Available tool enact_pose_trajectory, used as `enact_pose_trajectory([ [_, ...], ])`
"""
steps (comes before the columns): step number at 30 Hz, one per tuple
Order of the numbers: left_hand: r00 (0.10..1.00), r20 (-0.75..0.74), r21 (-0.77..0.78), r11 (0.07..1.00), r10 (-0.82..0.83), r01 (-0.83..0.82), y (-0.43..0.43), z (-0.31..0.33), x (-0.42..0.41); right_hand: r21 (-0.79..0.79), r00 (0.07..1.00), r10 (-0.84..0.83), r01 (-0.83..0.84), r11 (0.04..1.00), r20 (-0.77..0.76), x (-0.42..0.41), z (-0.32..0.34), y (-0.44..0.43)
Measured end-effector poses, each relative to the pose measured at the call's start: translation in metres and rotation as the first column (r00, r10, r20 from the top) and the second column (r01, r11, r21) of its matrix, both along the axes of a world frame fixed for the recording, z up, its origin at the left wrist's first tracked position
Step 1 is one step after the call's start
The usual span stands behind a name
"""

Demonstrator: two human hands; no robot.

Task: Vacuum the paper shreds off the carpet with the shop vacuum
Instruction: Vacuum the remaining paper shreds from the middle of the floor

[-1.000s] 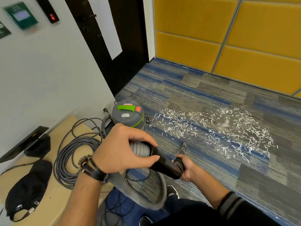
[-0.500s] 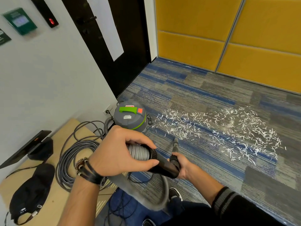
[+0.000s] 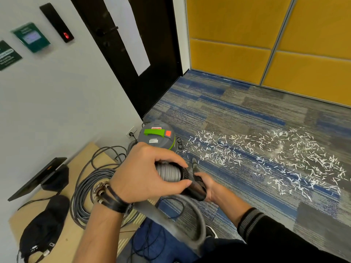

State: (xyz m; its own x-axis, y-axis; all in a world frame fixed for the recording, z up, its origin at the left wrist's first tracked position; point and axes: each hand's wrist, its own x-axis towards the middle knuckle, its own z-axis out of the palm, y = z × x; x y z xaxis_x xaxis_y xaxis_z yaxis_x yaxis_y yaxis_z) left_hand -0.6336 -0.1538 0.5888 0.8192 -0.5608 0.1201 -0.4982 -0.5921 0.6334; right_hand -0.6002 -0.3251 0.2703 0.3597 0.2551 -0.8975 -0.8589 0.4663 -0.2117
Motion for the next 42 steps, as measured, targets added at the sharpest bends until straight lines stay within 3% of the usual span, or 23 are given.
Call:
enact_pose_trajectory([
  [7, 0.996, 0.083, 0.0, 1.0, 0.026, -0.026, -0.007, -0.003, 0.001, 0.055, 0.997, 0.076, -0.076, 0.996, 0.003, 0.014, 0.002, -0.017],
  [13, 0.996, 0.082, 0.091, 0.995, 0.029, -0.036, -0.015, -0.024, 0.027, -0.153, 0.986, 0.126, -0.109, 0.982, 0.109, 0.063, 0.007, -0.016],
  [19, 0.994, 0.049, 0.188, 0.976, 0.101, -0.108, -0.008, -0.055, 0.036, -0.216, 0.974, 0.21, -0.189, 0.958, 0.079, 0.103, 0.014, -0.019],
  [22, 0.99, 0.003, 0.163, 0.977, 0.141, -0.139, 0.005, -0.057, 0.04, -0.199, 0.975, 0.215, -0.202, 0.959, 0.048, 0.096, 0.007, -0.005],
  [33, 0.997, -0.069, 0.053, 0.998, -0.024, 0.028, -0.001, -0.018, 0.056, -0.067, 0.996, 0.072, -0.069, 0.995, 0.044, 0.055, -0.012, 0.0],
  [42, 0.997, 0.069, 0.015, 1.0, -0.016, 0.015, -0.018, -0.004, 0.057, -0.026, 0.987, 0.11, -0.108, 0.994, 0.116, 0.065, 0.006, -0.033],
])
